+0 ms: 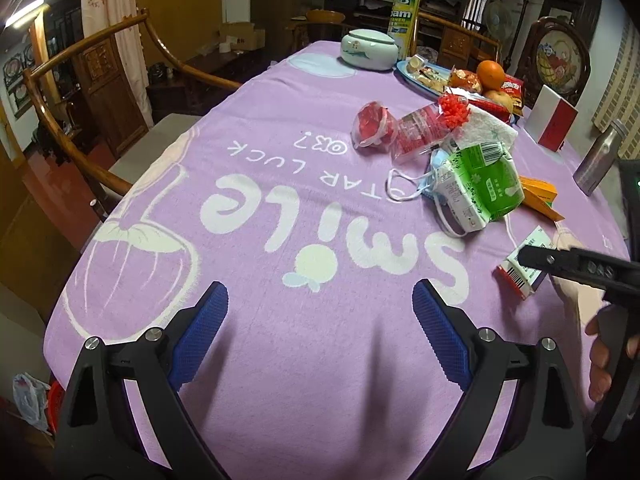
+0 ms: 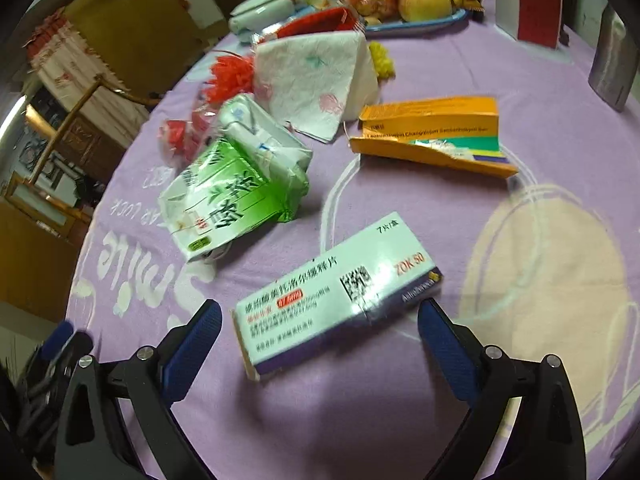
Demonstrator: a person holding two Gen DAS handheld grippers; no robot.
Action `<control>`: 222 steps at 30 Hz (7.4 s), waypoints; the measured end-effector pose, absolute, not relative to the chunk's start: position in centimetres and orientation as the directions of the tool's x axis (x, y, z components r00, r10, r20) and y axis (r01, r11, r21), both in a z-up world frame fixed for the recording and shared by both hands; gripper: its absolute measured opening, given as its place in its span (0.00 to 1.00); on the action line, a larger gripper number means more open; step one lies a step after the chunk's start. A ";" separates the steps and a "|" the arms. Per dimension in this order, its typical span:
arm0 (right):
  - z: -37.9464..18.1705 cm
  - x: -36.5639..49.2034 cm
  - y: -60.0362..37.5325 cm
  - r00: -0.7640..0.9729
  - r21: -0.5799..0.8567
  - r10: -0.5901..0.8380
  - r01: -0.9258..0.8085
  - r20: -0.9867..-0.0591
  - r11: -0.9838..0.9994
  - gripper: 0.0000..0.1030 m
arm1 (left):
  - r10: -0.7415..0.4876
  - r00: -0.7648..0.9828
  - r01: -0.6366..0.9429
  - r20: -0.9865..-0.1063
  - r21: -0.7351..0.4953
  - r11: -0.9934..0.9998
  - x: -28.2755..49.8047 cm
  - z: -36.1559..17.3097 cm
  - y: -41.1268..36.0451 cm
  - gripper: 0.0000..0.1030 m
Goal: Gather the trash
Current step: 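Grasp the white medicine box with the right tool and lift it, then grasp the clear plastic cup with red contents using the left tool while the right tool holds the box, then carry the box and plastic cup over to the red wastebasket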
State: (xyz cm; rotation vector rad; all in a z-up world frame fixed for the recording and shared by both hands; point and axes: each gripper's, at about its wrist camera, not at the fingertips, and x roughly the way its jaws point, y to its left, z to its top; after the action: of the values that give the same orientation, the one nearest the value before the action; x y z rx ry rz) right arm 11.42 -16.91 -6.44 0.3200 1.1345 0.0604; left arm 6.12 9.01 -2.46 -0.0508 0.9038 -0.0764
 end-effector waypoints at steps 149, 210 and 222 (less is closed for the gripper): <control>-1.3 1.1 -9.3 0.564 0.322 0.412 -0.256 -0.716 0.911 0.48 | -0.100 0.730 0.004 -0.676 -0.141 0.990 -1.9 6.1 15.5 0.31; 1.8 -4.0 15.1 0.336 0.260 0.608 -0.682 -0.719 0.684 0.48 | 0.038 0.754 -0.279 -0.655 -0.267 0.922 -13.4 2.9 32.4 0.31; -1.5 -6.3 23.2 0.187 0.259 0.600 -0.775 -0.778 0.577 0.48 | 0.077 0.645 -0.485 -0.760 -0.329 0.810 -17.8 -4.8 40.4 0.31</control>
State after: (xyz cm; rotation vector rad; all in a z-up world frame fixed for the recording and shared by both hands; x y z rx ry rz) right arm -6.26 23.23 -1.50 -0.2106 0.9824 0.9778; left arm -17.78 40.38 -4.76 -0.5485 0.8138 0.3384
